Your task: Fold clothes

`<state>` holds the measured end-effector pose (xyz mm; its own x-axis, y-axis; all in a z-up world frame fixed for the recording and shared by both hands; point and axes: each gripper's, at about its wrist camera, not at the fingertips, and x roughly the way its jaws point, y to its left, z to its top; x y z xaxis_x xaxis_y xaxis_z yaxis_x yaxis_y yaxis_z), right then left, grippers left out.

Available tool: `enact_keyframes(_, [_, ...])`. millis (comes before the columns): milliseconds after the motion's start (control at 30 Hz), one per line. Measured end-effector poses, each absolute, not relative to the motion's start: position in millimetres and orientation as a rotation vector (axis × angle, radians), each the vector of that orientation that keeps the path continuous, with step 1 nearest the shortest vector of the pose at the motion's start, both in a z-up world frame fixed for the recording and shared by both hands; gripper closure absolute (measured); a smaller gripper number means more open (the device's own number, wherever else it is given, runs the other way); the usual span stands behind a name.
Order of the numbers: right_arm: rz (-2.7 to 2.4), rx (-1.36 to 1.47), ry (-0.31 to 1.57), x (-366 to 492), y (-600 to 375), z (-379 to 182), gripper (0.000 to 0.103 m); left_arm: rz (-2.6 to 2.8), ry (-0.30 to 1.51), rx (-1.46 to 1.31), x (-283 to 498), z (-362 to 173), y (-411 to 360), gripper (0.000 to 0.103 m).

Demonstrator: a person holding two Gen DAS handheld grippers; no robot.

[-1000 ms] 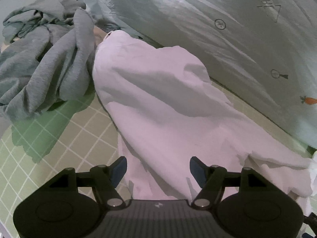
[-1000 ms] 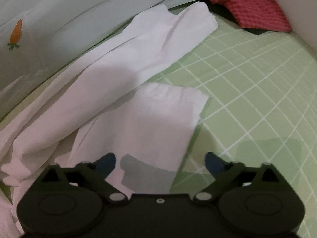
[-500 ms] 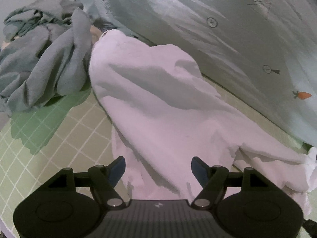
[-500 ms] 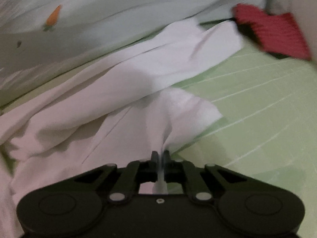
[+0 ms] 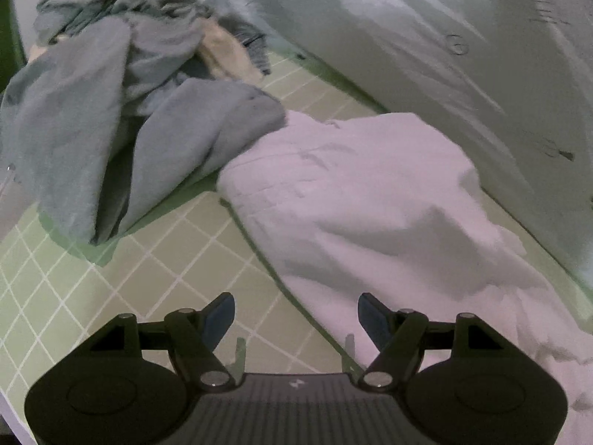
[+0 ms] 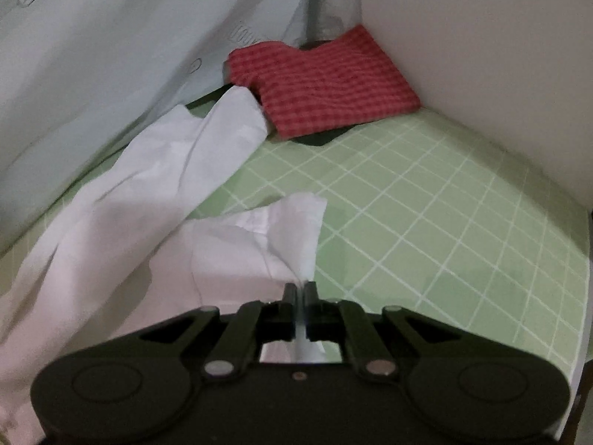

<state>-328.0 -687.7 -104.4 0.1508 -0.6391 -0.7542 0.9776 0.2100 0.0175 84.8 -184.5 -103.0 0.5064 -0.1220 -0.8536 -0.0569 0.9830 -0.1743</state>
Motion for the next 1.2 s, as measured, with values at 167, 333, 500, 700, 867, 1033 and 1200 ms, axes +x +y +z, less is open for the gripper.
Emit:
enact_keyframes(167, [-1.282, 0.647, 0.709, -328, -694, -109, 0.097, 0.015, 1.082, -0.236, 102, -117, -168, 0.029])
enact_keyframes(333, [-1.302, 0.659, 0.749, -320, -695, -113, 0.095, 0.004, 1.101, -0.329, 115, -129, -164, 0.029])
enact_keyframes(500, [-1.323, 0.722, 0.743, -319, -696, -118, 0.088, 0.011, 1.116, -0.358, 137, -141, -165, 0.025])
enact_keyframes(700, [-1.342, 0.833, 0.699, -328, -697, -120, 0.063, 0.009, 1.143, -0.39, 163, -148, -167, 0.024])
enact_keyframes(867, [-1.339, 0.925, 0.643, -337, -695, -124, 0.059, 0.009, 1.14, -0.426, 173, -149, -166, 0.025])
enact_keyframes(1033, [-1.294, 0.894, 0.666, -335, -691, -123, 0.095, -0.014, 1.113, -0.465, 180, -149, -169, 0.074])
enact_keyframes(1200, [-1.302, 0.827, 0.567, -347, -679, -98, 0.099, -0.016, 1.054, -0.474, 159, -126, -159, 0.095])
